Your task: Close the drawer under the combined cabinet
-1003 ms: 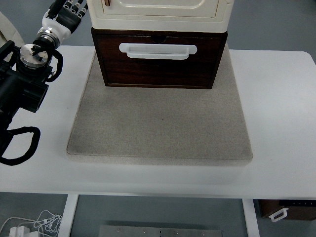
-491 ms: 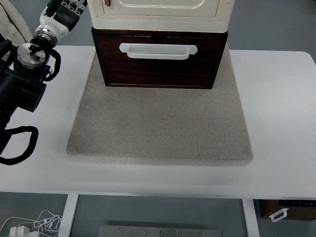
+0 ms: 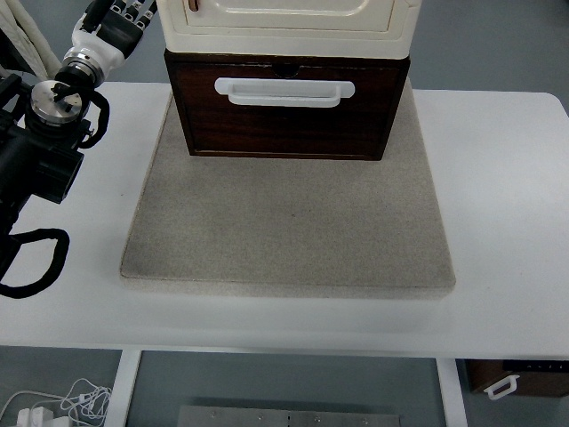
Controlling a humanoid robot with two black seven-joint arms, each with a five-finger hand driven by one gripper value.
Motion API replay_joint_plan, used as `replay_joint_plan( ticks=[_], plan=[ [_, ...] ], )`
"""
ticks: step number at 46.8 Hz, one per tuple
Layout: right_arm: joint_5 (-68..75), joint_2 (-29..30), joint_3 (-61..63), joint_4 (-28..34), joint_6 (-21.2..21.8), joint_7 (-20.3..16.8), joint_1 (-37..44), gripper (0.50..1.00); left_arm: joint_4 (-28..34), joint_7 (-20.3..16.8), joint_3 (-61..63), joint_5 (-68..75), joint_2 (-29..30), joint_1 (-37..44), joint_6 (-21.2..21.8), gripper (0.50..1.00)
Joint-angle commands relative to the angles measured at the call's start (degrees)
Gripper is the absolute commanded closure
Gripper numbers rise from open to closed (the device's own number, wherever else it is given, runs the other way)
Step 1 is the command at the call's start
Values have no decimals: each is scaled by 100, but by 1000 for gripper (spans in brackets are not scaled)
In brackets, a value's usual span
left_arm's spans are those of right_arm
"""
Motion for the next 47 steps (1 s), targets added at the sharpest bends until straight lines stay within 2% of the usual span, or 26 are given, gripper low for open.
replay_joint_plan(
  ticks=[1, 47],
  plan=[
    [0, 0, -4, 0, 2, 0, 0, 548, 1, 0, -12, -11, 0, 43, 8, 500],
    [44, 0, 66, 0, 2, 0, 0, 548, 116, -149, -3, -20, -105, 184, 96, 500]
  ],
)
